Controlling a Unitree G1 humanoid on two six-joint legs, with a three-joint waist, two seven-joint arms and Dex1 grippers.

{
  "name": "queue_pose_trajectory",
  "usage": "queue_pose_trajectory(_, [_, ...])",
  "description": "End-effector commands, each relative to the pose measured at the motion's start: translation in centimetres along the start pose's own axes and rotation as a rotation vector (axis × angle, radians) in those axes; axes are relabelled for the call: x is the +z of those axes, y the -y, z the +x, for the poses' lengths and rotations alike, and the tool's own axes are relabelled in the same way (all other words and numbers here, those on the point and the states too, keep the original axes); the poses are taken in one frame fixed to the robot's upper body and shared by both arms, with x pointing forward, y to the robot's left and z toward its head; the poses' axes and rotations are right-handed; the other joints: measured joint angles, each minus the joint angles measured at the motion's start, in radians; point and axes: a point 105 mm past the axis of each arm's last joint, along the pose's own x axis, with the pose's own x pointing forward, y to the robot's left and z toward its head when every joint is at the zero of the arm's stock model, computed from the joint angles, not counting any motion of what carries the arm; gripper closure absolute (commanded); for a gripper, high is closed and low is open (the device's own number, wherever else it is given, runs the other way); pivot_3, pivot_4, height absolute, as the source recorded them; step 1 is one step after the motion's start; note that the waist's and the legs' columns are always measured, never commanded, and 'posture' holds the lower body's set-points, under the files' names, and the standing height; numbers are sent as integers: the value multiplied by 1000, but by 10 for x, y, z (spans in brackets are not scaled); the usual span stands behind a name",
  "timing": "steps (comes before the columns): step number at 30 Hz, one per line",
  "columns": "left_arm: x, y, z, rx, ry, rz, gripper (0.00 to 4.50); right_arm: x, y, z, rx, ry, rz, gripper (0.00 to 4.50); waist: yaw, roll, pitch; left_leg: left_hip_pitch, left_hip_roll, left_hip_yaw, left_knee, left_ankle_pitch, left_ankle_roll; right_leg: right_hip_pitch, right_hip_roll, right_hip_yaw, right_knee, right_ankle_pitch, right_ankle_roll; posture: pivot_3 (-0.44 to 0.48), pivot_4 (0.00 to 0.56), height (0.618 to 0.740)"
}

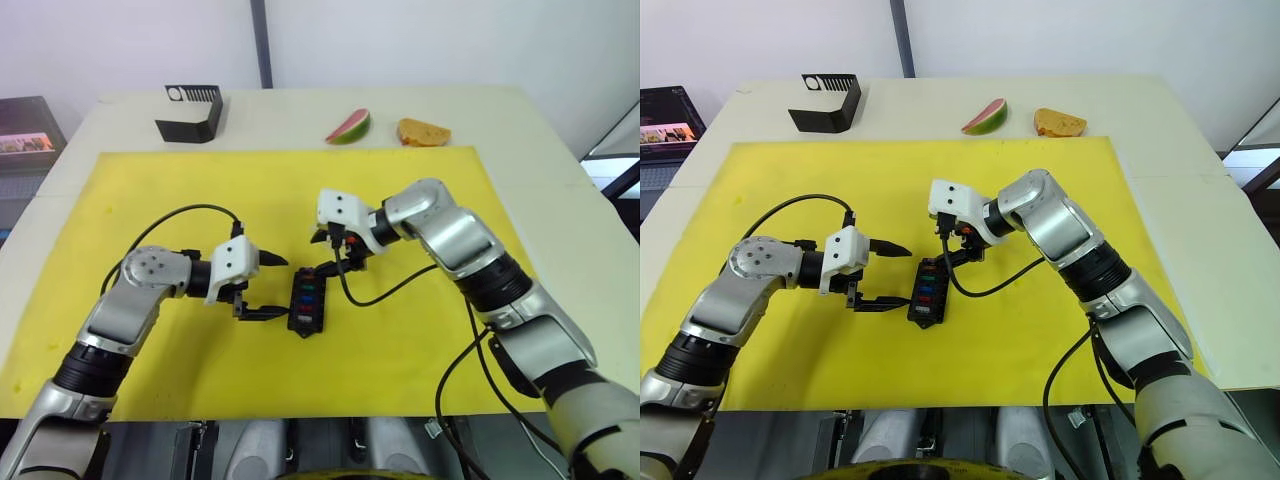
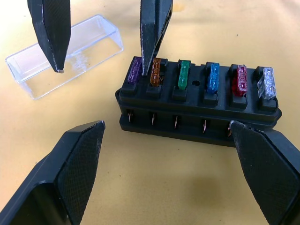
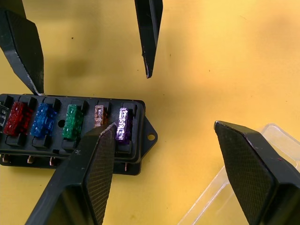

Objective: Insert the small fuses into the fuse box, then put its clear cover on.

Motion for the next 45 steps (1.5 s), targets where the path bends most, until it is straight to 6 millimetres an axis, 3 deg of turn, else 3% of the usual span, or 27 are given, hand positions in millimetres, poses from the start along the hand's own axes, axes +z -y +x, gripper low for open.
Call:
queue_pose_trajectory(1, [5, -1, -1, 11, 14, 23, 0, 19, 3, -9, -21, 48, -50, 1016, 0, 0, 0, 0, 0, 0, 0, 0, 0, 0, 0, 0, 0, 0, 0, 0, 150, 740])
queue_pose_trajectory(19, [5, -4, -1, 18, 17, 26, 0, 42, 1, -31, -12, 169, -78, 1016, 0, 0, 0, 0, 0, 0, 0, 0, 0, 0, 0, 0, 0, 0, 0, 0, 150, 740])
queue_pose_trajectory(22, [5, -5, -2, 23, 17, 23, 0, 36, -7, -27, 5, 213, -91, 1905, 2, 0, 0, 0, 0, 0, 0, 0, 0, 0, 0, 0, 0, 0, 0, 0, 150, 740])
queue_pose_trajectory(27, [5, -2, -7, 29, 23, 2, 0, 20, -16, -15, 12, 231, -70, 4471, 1, 0, 0, 0, 0, 0, 0, 0, 0, 0, 0, 0, 0, 0, 0, 0, 150, 740])
queue_pose_trajectory(45, [5, 2, -21, 40, 8, -16, 0, -8, -16, 1, 10, 152, -49, 4471, 0, 0, 0, 0, 0, 0, 0, 0, 0, 0, 0, 0, 0, 0, 0, 0, 150, 740])
